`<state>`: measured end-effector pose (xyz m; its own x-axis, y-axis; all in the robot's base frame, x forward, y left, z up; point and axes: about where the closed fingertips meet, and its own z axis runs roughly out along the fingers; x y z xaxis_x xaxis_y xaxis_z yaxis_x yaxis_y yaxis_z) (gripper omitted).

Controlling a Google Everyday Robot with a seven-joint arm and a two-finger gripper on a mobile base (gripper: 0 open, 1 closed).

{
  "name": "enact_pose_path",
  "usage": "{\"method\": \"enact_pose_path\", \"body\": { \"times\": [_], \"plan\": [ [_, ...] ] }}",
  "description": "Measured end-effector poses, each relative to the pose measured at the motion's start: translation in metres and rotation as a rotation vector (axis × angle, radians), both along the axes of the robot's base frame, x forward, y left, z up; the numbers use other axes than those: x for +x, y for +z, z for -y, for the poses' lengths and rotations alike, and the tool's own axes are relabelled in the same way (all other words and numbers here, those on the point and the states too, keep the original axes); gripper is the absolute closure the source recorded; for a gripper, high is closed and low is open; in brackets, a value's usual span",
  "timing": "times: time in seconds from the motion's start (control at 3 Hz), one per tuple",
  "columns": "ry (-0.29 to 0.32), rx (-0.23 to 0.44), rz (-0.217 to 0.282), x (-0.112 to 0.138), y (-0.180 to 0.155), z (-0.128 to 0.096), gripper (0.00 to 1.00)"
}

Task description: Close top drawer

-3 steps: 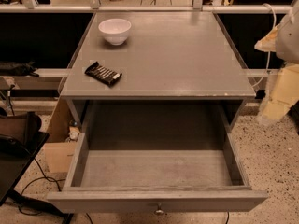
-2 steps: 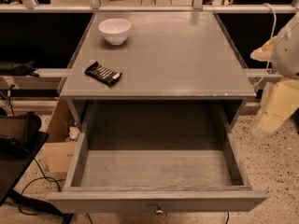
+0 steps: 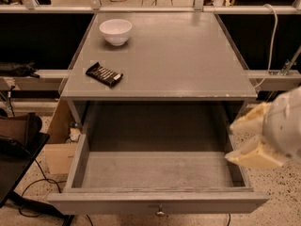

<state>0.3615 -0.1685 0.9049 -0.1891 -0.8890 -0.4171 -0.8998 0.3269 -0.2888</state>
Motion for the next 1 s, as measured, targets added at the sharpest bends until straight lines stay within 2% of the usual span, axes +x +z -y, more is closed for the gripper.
{"method": "enact_pose_path", "body": {
  "times": [0.33, 0.67, 1.0],
  "plan": [
    [0.024, 0.062, 0.039, -0.020, -0.048, -0.032, 0.72],
    [0.048, 0.120, 0.027, -0.035, -0.124, -0.054, 0.95],
    [0.032, 0.141, -0.068, -0.061, -0.227, -0.058, 1.00]
  ]
}}
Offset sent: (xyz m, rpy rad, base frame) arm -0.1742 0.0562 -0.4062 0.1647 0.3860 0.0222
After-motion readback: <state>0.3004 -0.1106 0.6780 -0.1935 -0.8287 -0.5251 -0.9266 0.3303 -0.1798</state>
